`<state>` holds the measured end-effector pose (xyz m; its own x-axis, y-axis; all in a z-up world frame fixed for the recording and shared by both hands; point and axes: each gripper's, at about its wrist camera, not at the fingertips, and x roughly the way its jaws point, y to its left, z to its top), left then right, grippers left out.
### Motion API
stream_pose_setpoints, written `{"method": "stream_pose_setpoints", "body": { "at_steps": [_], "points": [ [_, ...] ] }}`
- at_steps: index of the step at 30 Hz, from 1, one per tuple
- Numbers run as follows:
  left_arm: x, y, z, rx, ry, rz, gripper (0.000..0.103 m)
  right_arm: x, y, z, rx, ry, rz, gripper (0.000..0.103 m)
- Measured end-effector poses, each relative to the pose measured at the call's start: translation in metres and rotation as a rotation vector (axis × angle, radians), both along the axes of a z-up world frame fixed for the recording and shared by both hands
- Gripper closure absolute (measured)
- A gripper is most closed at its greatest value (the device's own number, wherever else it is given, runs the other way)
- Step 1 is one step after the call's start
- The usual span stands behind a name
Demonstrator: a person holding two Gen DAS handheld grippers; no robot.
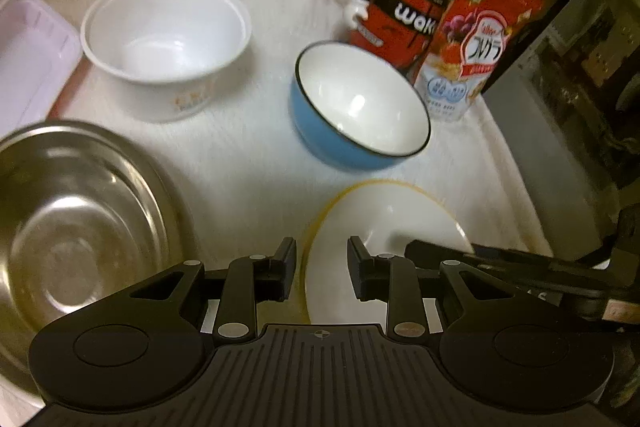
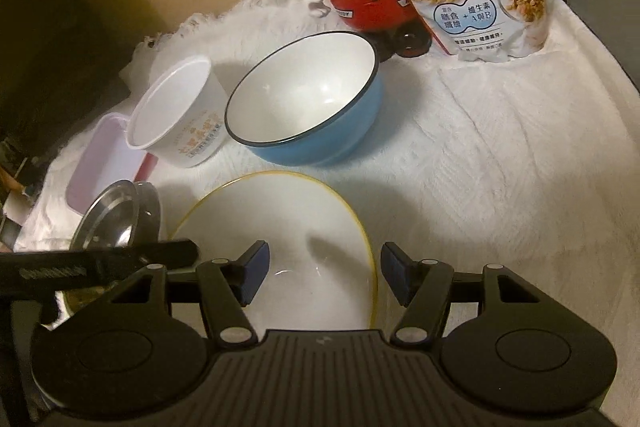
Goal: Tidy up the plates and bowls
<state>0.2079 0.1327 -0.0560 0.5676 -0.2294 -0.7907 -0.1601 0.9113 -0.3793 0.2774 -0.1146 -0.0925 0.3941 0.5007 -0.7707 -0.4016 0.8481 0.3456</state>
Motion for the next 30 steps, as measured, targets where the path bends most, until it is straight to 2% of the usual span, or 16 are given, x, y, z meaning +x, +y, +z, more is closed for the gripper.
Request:
{"method": "stream_pose_setpoints", "body": {
  "at_steps": [4, 8, 12, 14, 16, 18, 20, 22, 25, 30],
  "points": [
    [0.001, 0.017, 0.011, -0.030, -0.028, 0.001, 0.073, -0.003, 0.006, 0.012, -0.019, -0.026, -0.018, 0.041],
    [0.007, 0.037, 0.024, -0.057, -0.061, -0.017, 0.073, -0.002, 0.013, 0.038, -0.056, -0.066, -0.050, 0.037],
    [0.022, 0.055, 0.030, -0.084, -0.088, -0.060, 0.072, 0.009, 0.026, 0.063, -0.152, -0.083, -0.074, 0.036],
    [0.035, 0.060, 0.029, -0.065, -0.095, -0.044, 0.072, 0.017, 0.033, 0.072, -0.176, -0.096, -0.065, 0.036],
    [0.052, 0.062, 0.026, -0.081, -0.085, -0.002, 0.072, 0.028, 0.038, 0.076, -0.183, -0.097, -0.068, 0.035],
    [0.066, 0.059, 0.023, -0.091, -0.083, 0.003, 0.072, 0.043, 0.040, 0.073, -0.175, -0.069, -0.073, 0.033],
    [0.078, 0.053, 0.020, -0.061, -0.070, 0.013, 0.072, 0.057, 0.038, 0.066, -0.151, -0.041, -0.059, 0.032],
    [0.091, 0.050, 0.012, -0.057, -0.040, 0.037, 0.072, 0.074, 0.036, 0.054, -0.133, -0.005, -0.074, 0.032],
    [0.107, 0.045, 0.001, 0.001, -0.006, 0.055, 0.072, 0.098, 0.032, 0.032, -0.067, 0.073, -0.058, 0.032],
    [0.123, 0.039, -0.012, 0.022, 0.031, 0.075, 0.072, 0.128, 0.033, -0.006, -0.029, 0.152, -0.037, 0.032]
  ]
}}
